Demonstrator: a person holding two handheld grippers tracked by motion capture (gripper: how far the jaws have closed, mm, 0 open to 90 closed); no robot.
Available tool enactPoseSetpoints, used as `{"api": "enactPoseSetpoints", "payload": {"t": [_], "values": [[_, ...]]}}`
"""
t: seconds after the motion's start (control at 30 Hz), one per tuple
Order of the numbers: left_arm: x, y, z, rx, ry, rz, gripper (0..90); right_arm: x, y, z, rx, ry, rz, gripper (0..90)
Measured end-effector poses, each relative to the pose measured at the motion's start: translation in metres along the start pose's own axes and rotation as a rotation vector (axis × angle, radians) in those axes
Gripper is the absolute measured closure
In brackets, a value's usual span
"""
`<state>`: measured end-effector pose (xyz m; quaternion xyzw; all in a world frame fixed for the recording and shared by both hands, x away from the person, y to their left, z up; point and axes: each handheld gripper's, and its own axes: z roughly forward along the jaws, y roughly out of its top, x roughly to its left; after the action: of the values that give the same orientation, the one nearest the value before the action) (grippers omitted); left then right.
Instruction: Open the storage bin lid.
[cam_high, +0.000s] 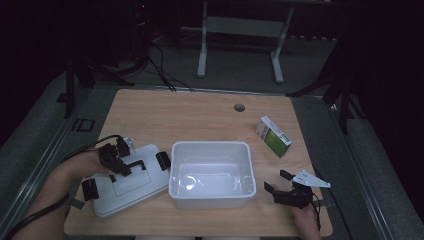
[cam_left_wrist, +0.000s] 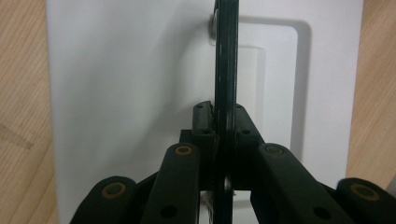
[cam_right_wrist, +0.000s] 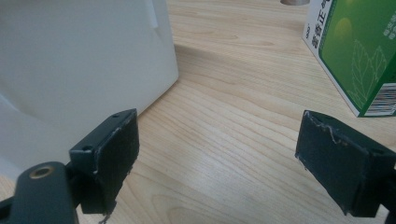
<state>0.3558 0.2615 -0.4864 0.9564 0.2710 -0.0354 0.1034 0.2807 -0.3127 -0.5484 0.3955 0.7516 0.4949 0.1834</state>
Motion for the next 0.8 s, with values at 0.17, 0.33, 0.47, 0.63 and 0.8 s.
{"api": "enactPoseSetpoints", "payload": {"t": [0.17, 0.33, 0.47, 0.63, 0.8], "values": [[0.001, 0.001, 0.003, -0.012, -0.008, -0.013, 83.8, 0.000, 0.000, 0.000, 0.002, 0.000, -0.003, 13.0], [0.003, 0.000, 0.001, -0.039, -0.004, -0.023, 76.7, 0.000, 0.001, -0.001, 0.000, -0.002, -0.002, 13.1], [0.005, -0.001, -0.002, -0.041, 0.042, -0.063, 59.4, -0.002, 0.001, -0.002, -0.006, -0.003, 0.004, 13.0], [0.007, -0.004, -0.004, -0.048, 0.072, -0.098, 38.7, -0.004, 0.002, -0.005, -0.016, -0.010, -0.002, 13.0], [0.006, -0.006, -0.005, -0.046, 0.075, -0.092, 24.3, -0.009, 0.003, -0.010, -0.006, -0.022, 0.022, 13.0]]}}
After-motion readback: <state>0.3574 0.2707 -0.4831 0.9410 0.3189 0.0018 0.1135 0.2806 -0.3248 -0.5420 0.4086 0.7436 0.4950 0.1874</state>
